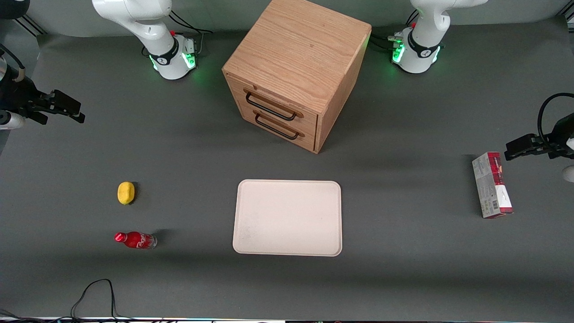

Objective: Place coke bottle on tray
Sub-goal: 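Move the open right gripper down toward the red Coca-Cola bottle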

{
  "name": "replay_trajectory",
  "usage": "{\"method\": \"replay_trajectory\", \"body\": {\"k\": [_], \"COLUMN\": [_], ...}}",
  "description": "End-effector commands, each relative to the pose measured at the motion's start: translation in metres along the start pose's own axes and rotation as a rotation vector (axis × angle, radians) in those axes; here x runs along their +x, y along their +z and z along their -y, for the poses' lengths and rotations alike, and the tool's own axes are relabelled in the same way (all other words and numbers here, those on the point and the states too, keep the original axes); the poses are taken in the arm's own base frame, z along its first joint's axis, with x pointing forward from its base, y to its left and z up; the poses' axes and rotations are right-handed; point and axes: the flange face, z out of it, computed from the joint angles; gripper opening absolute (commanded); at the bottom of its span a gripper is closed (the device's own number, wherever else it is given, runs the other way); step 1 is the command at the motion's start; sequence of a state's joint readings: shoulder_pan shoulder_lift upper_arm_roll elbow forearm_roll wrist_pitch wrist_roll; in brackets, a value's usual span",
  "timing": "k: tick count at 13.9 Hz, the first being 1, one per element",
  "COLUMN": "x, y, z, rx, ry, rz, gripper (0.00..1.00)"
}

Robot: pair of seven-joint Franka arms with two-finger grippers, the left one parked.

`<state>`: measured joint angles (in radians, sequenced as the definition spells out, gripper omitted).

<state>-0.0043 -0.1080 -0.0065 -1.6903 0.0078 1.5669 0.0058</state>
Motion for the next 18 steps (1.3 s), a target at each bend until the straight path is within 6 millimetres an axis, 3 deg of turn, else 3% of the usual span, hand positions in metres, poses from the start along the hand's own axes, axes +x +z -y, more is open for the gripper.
{"method": "replay_trajectory", "body": {"k": [1, 5, 8, 10, 13, 18], "x": [-0.002, 0.011, 0.027, 0.058, 0.112, 0.184], "y": [0.001, 0.026, 0.019, 0.016, 0.026, 0.086], "z": [-0.004, 0.003, -0.013, -0.023, -0.022, -0.018], "rx": [0.029, 0.016, 0.021, 0.024, 0.024, 0.025], "ry": [0.005, -0.010, 0.019, 0.029, 0.024, 0.009], "rz": [-0.003, 0.044, 0.021, 0.007, 0.042, 0.090], "gripper": [1.00, 1.00, 1.00, 1.00, 1.00, 1.00]}}
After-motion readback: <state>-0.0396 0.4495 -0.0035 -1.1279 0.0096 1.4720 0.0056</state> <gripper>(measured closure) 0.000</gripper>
